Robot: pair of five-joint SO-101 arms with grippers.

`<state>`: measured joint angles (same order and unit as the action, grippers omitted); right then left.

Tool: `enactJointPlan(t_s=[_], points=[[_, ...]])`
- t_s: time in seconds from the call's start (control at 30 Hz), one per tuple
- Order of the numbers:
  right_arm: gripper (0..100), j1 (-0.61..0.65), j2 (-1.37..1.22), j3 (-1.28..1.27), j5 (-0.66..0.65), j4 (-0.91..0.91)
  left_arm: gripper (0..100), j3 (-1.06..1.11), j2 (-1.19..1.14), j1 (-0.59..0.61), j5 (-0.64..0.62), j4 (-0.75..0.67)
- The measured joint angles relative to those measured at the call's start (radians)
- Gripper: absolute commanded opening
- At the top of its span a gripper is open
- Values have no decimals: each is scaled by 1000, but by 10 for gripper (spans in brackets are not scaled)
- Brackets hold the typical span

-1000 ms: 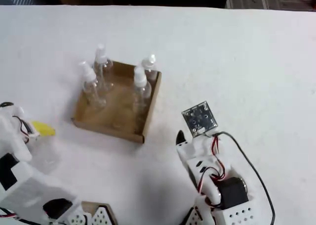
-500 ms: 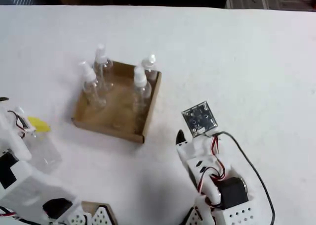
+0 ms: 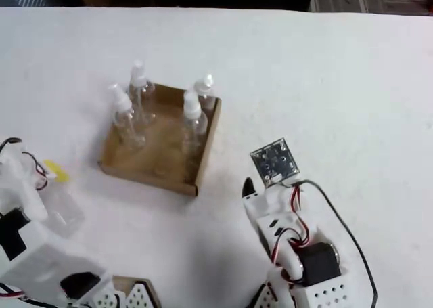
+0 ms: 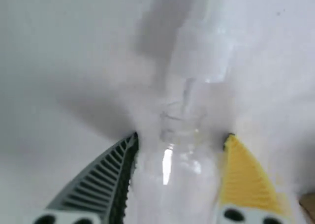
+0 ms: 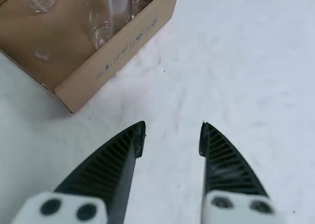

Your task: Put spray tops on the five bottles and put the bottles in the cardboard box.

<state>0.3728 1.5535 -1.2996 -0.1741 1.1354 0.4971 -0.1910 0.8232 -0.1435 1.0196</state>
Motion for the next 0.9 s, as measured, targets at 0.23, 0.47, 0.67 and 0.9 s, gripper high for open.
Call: enactJointPlan(t_s=[0.23,0.47,0.67,0.9], points=[[144,-15,0,0,0,0,20,15,12,-37,-5,-29],[144,-14,0,0,0,0,20,15,28,-37,-5,-29],[144,48,-2,-43,0,-38,20,17,209,-37,9,-31],[144,51,0,-101,0,-109,20,17,483,-37,14,23]])
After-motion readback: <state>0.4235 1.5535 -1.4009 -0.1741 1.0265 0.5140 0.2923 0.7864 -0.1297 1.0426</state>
